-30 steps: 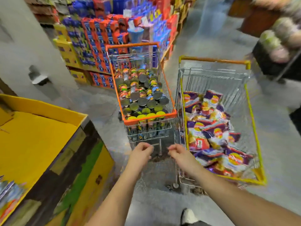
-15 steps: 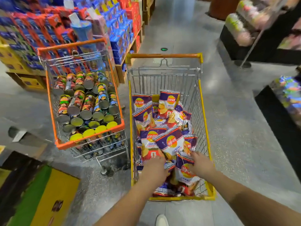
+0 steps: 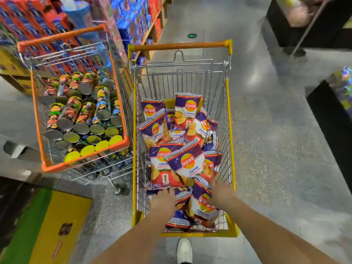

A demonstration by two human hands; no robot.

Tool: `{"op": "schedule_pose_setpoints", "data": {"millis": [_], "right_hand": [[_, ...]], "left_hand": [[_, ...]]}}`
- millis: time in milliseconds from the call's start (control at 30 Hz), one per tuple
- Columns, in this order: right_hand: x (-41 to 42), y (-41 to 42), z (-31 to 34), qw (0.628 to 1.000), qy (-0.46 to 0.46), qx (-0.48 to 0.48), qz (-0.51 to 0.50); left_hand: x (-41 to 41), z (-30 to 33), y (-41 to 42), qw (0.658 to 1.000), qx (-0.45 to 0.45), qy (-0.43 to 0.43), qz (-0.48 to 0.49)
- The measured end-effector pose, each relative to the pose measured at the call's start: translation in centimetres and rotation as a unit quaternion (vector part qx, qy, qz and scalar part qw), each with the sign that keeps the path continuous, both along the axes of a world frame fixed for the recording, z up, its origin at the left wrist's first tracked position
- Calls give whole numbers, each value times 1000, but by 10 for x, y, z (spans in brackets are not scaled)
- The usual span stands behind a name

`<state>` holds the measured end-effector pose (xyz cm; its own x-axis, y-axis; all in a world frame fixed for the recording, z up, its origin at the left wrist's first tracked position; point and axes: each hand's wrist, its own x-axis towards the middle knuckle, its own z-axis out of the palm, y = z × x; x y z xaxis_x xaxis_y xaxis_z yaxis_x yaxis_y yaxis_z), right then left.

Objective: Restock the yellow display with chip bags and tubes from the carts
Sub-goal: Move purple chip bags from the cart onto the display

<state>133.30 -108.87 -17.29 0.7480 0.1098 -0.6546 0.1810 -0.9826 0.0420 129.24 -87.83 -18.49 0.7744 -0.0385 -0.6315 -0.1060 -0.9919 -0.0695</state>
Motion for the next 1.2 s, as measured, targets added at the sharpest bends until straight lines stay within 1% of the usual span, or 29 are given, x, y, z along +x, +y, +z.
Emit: {"op": "schedule_pose_setpoints", "data": {"millis": [67,133,200,267,300,400,500,633,767,867,933,1100,1200], "right_hand": [[4,1,4,999,19,29,-18],[9,0,7,998,36,51,-6],[10,0,9,997,61,53,6],[7,0,10,995,85,54,-9],[5,1,13,995,83,58,-18],[0,5,28,996,32,83,-32],[4,12,64,996,-31,80,-5],[8,34,144,990,-112,48,65],[-10,74,223,971,-193,7,142],[-48,129,265,946,-244,11,215],[-76,171,282,928,-267,15,260],[-165,288,300,895,-262,77,353],[-222,363,303,861,-260,122,419]], "left_hand": [[1,1,2,1000,-1,-4,18],[3,5,3,1000,-5,-4,28],[4,13,8,999,-12,-22,31],[3,23,14,998,-20,-44,45],[3,29,18,997,-27,-56,55],[1,50,29,991,-57,-84,88],[2,77,40,983,-92,-108,121],[-10,136,67,965,-130,-169,150],[-45,195,116,932,-184,-241,197],[-97,228,169,904,-200,-290,243],[-140,244,205,886,-198,-312,280],[-276,268,301,837,-171,-363,372],[-367,274,358,802,-144,-372,444]]}}
